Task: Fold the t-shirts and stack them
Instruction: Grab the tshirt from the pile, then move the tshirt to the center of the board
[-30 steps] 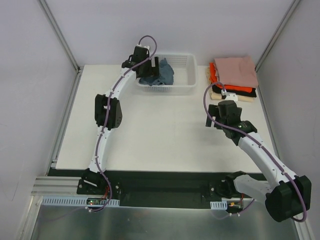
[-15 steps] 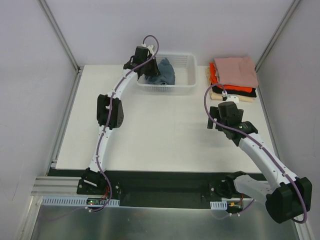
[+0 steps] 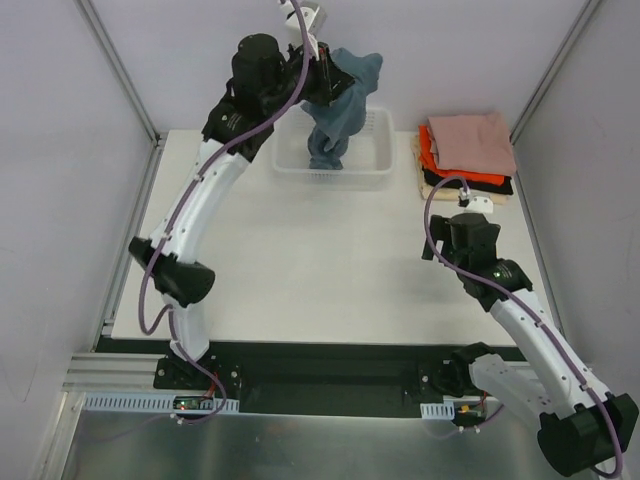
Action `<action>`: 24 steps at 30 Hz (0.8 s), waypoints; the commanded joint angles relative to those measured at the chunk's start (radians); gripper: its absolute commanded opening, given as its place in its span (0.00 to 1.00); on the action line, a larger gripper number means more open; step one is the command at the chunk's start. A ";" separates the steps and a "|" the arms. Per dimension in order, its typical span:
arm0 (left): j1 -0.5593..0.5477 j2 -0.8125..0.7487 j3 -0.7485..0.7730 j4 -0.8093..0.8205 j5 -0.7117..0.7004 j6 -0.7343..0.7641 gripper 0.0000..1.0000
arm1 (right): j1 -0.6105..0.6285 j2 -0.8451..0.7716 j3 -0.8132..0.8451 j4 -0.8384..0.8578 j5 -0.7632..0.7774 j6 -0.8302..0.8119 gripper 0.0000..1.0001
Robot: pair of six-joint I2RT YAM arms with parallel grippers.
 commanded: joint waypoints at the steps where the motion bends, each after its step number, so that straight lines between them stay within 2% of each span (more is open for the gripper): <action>1: -0.144 -0.184 -0.044 0.076 -0.044 0.105 0.00 | -0.001 -0.068 -0.013 -0.018 0.053 0.020 0.97; 8: -0.332 -0.297 -0.035 0.075 -0.210 0.211 0.00 | -0.001 -0.178 -0.054 -0.007 0.099 0.035 0.97; 13: -0.360 -0.377 -0.165 0.076 -0.322 0.191 0.00 | -0.001 -0.214 -0.065 -0.010 0.097 0.041 0.97; 16: -0.360 -0.434 -0.332 0.076 -0.483 0.133 0.00 | -0.001 -0.202 -0.067 -0.012 0.084 0.044 0.97; 17: -0.360 -0.452 -0.443 0.078 -0.523 0.113 0.00 | -0.001 -0.195 -0.065 -0.010 0.078 0.046 0.97; 19: -0.360 -0.509 -0.570 0.076 -0.671 0.038 0.00 | -0.001 -0.162 -0.061 -0.013 0.067 0.047 0.96; 20: -0.357 -0.526 -0.699 0.075 -0.730 0.009 0.01 | 0.001 -0.149 -0.057 -0.013 0.059 0.047 0.97; 21: -0.348 -0.543 -0.766 0.073 -0.785 -0.057 0.07 | 0.000 -0.134 -0.051 -0.021 0.053 0.046 0.96; 22: -0.336 -0.585 -0.838 0.071 -0.794 -0.091 0.11 | -0.001 -0.108 -0.038 -0.027 0.047 0.046 0.97; 23: -0.324 -0.607 -0.975 0.068 -0.801 -0.166 0.20 | -0.001 -0.096 -0.033 -0.033 0.039 0.047 0.97; 24: -0.290 -0.653 -1.042 0.041 -0.808 -0.209 0.24 | -0.001 -0.086 -0.028 -0.039 0.036 0.044 0.97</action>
